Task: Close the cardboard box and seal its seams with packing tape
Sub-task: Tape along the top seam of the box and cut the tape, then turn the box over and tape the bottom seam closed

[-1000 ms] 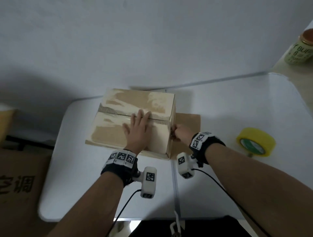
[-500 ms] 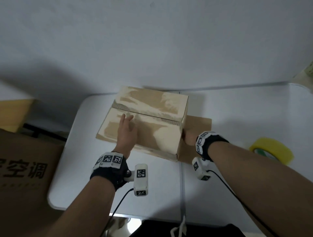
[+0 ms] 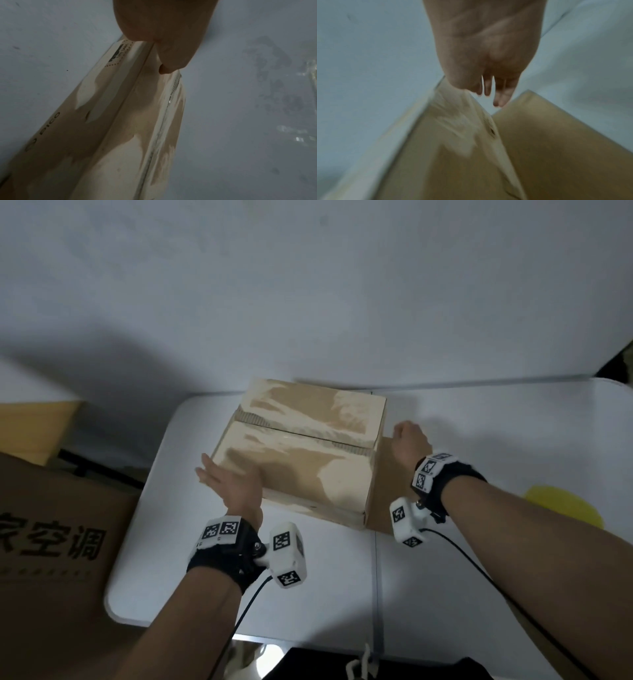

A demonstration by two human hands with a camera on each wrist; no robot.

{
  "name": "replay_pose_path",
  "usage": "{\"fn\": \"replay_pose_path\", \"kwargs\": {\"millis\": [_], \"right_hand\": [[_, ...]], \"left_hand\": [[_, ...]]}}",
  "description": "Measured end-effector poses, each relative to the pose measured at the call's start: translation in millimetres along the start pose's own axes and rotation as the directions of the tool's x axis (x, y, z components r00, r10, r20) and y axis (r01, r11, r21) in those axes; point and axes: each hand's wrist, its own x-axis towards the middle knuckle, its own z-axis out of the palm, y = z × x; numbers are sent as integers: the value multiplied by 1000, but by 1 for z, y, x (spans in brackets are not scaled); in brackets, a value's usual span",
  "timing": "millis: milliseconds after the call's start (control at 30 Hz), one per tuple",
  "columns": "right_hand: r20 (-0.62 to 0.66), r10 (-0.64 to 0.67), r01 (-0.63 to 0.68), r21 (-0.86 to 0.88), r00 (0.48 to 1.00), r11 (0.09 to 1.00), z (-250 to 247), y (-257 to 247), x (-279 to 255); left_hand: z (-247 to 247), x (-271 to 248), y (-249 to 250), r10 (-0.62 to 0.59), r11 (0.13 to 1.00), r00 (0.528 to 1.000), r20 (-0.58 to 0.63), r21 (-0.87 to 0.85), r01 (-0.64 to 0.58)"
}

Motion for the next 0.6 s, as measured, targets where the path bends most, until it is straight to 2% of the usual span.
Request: {"fn": "replay_pose_path", "kwargs": {"millis": [33, 67, 100, 167, 267, 333, 400, 467, 533, 600], "right_hand": [[-77, 5, 8, 170, 997, 985, -10, -12, 4], [-75, -4, 27, 299, 997, 954, -20, -25, 6], [-9, -30, 32, 370, 999, 929, -27, -36, 5], [101, -55, 14, 363, 993, 932, -37, -52, 0], [14, 17, -19, 199, 1000, 980, -44, -50, -17], [-9, 58, -56, 153, 998, 987, -43, -35, -34], [-26, 86, -80, 173, 996, 982, -38, -19, -50], [-33, 129, -115, 290, 991, 950, -36, -8, -62], [-11, 146, -134, 336, 989, 932, -40, -4, -74], [11, 151, -148, 283, 988, 948, -45, -4, -88]], "left_hand": [[-2, 3, -2, -79, 997, 997, 1, -25, 79], [-4, 4, -4, -170, 984, 985, 27, -52, 171], [-4, 4, -5, -238, 966, 968, 82, -81, 245], [-3, 2, -6, -292, 937, 935, 202, -135, 322], [-3, -4, 5, -272, 942, 937, 220, -140, 306], [-2, -6, 13, -233, 957, 947, 220, -119, 263], [3, -7, 21, -189, 967, 941, 279, -115, 229], [11, -5, 26, -156, 983, 935, 317, -43, 179], [18, -4, 32, -137, 990, 947, 291, 57, 126], [20, -1, 35, -139, 984, 953, 268, 144, 103]]}}
